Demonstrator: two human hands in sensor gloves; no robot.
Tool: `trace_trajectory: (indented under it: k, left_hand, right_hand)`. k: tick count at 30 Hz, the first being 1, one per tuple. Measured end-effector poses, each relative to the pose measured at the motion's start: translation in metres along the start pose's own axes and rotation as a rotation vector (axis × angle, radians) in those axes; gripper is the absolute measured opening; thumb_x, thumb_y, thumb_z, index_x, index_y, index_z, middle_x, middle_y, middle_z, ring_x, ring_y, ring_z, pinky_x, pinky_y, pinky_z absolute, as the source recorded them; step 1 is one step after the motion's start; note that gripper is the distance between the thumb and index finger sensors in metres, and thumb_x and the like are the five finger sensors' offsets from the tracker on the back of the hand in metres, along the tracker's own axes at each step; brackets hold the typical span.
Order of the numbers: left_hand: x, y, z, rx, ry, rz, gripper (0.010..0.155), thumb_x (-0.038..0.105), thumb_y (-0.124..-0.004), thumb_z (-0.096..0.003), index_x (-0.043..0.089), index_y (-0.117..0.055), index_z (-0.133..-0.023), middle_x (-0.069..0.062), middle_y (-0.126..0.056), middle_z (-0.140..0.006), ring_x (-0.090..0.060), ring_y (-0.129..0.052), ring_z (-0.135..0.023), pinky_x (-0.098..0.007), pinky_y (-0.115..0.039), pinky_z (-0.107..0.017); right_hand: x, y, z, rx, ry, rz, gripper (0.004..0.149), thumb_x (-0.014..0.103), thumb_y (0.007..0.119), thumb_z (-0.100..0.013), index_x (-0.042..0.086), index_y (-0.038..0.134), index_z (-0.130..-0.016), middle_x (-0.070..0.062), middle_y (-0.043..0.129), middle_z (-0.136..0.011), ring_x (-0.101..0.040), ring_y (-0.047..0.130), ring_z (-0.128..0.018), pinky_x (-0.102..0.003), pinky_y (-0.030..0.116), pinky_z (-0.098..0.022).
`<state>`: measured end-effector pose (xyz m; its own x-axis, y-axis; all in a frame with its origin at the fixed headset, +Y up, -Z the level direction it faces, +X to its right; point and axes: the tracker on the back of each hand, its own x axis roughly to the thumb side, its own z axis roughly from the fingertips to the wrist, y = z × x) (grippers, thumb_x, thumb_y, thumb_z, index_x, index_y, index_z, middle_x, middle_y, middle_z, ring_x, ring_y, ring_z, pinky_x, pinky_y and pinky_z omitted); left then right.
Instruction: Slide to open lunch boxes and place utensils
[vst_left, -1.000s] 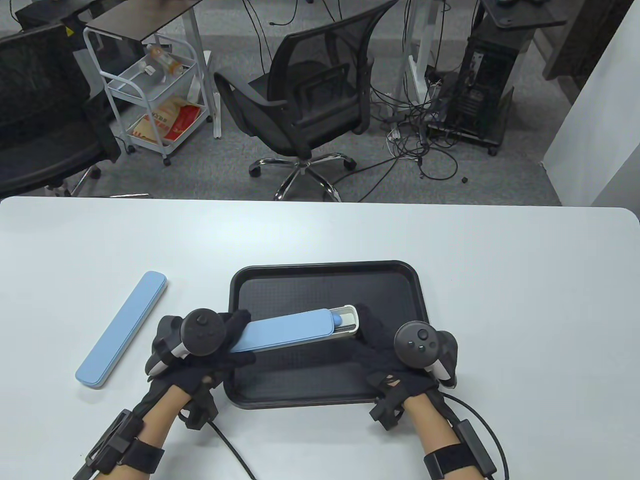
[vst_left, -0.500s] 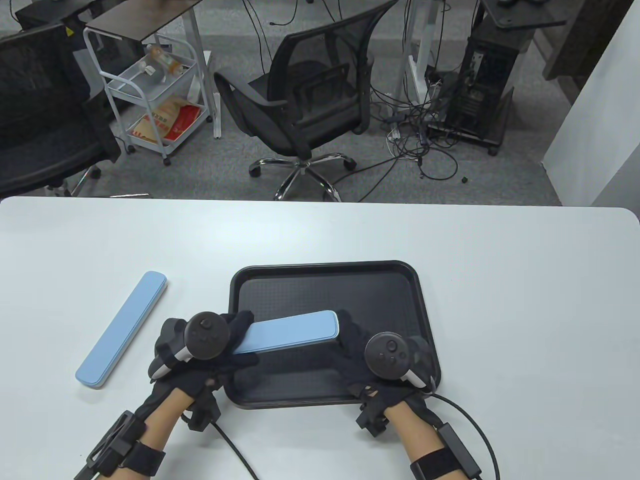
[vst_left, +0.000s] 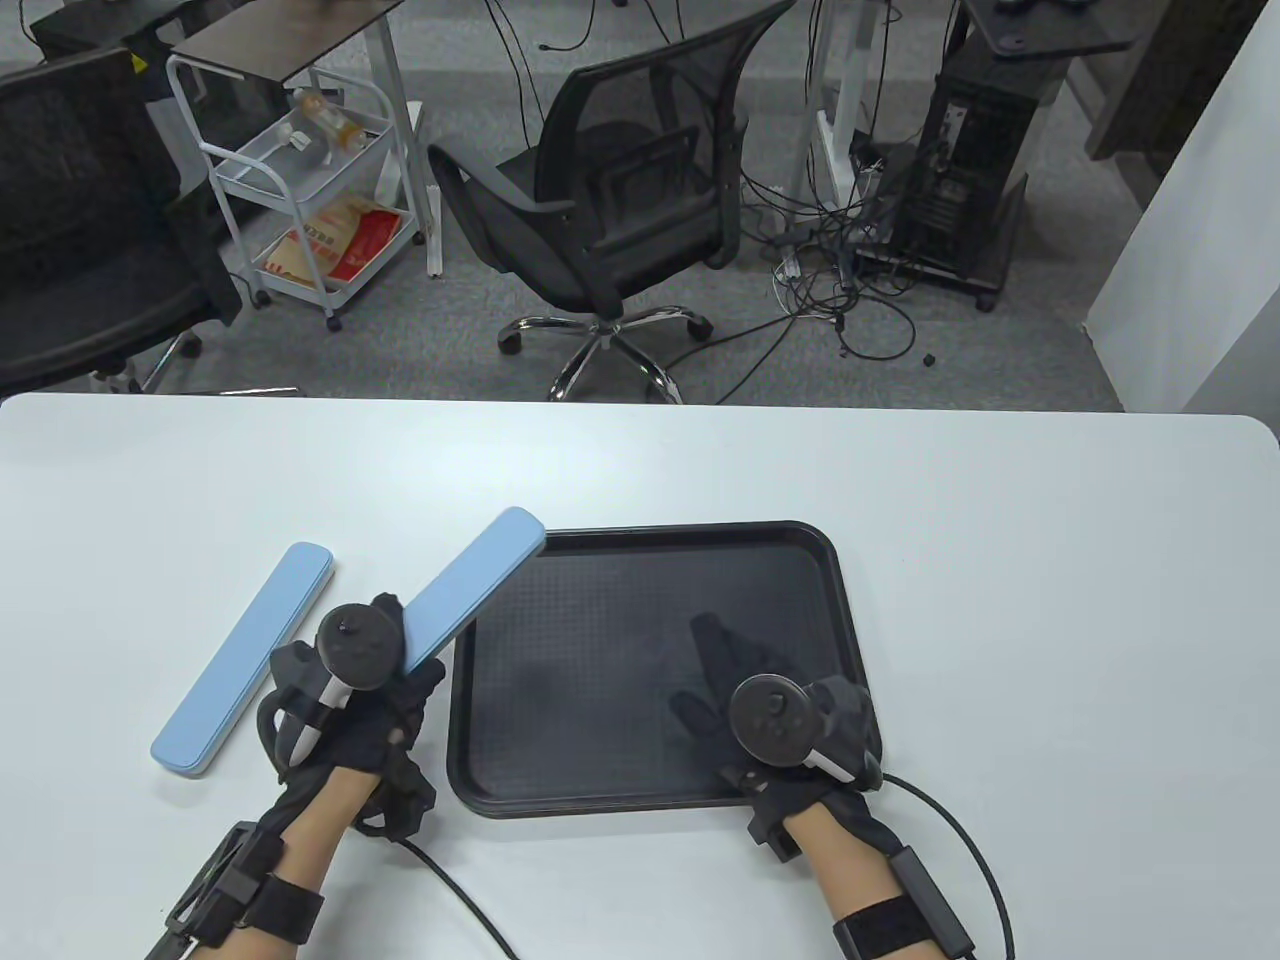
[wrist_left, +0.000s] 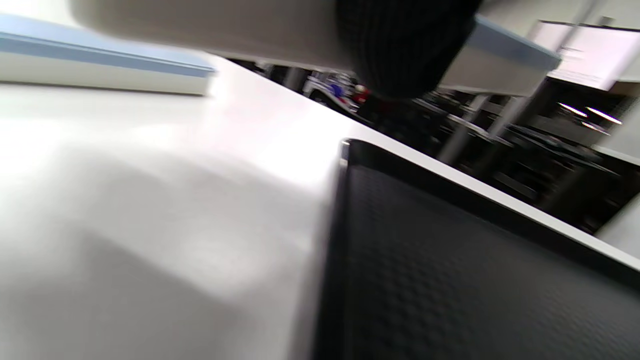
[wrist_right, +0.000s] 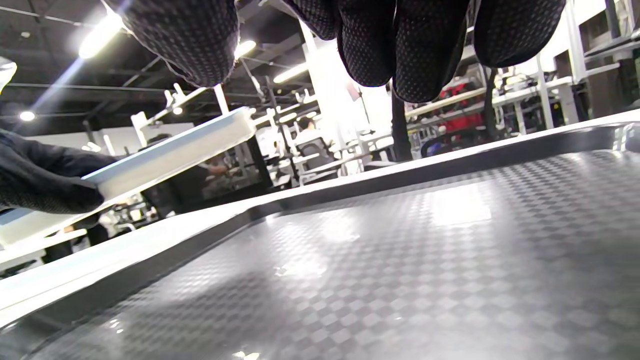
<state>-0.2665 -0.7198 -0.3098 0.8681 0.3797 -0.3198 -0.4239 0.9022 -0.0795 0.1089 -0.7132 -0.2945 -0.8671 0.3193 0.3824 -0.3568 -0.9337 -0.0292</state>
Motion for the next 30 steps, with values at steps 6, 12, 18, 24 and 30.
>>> trace_trajectory:
  k: [6,12,18,24,30]
  left_hand:
    - [-0.019,-0.008,-0.009,-0.006,0.153,-0.071,0.085,0.041,-0.082,-0.0545,0.014,-0.027,-0.112,-0.013,-0.046,-0.114,-0.041,-0.059,-0.103,-0.071,-0.054,-0.073]
    - [-0.026,-0.020,-0.014,-0.043,0.226,-0.143,0.085,0.041,-0.078,-0.0567,0.012,-0.019,-0.111,-0.018,-0.041,-0.114,-0.044,-0.058,-0.101,-0.068,-0.060,-0.072]
    - [-0.030,-0.027,-0.017,-0.085,0.265,-0.194,0.085,0.042,-0.076,-0.0572,0.013,-0.017,-0.111,-0.019,-0.040,-0.114,-0.044,-0.057,-0.101,-0.066,-0.064,-0.071]
    - [-0.032,-0.032,-0.019,-0.113,0.275,-0.239,0.085,0.044,-0.074,-0.0578,0.014,-0.013,-0.111,-0.020,-0.038,-0.113,-0.045,-0.054,-0.102,-0.064,-0.065,-0.072]
    - [-0.036,-0.037,-0.022,-0.162,0.295,-0.256,0.087,0.046,-0.075,-0.0572,0.016,-0.014,-0.111,-0.018,-0.040,-0.113,-0.042,-0.057,-0.101,-0.062,-0.069,-0.072]
  right_hand:
    - [-0.005,-0.007,0.002,-0.026,0.027,0.050,0.076,0.051,0.075,-0.055,0.010,0.046,-0.113,-0.022,0.054,-0.115,-0.055,0.061,-0.100,-0.075,0.052,-0.067]
    - [-0.008,-0.013,0.003,-0.029,0.042,0.082,0.076,0.052,0.074,-0.055,0.011,0.046,-0.113,-0.022,0.050,-0.117,-0.056,0.057,-0.102,-0.078,0.048,-0.067]
    - [-0.012,-0.018,0.004,-0.042,0.059,0.074,0.076,0.052,0.074,-0.055,0.011,0.046,-0.113,-0.022,0.050,-0.117,-0.056,0.056,-0.103,-0.078,0.047,-0.067]
    - [-0.016,-0.020,0.004,-0.040,0.077,0.069,0.076,0.052,0.074,-0.055,0.011,0.046,-0.113,-0.022,0.051,-0.117,-0.056,0.056,-0.103,-0.079,0.046,-0.067]
    - [-0.021,-0.019,0.004,-0.023,0.087,0.099,0.076,0.052,0.074,-0.055,0.012,0.046,-0.113,-0.022,0.050,-0.118,-0.056,0.055,-0.103,-0.079,0.045,-0.067]
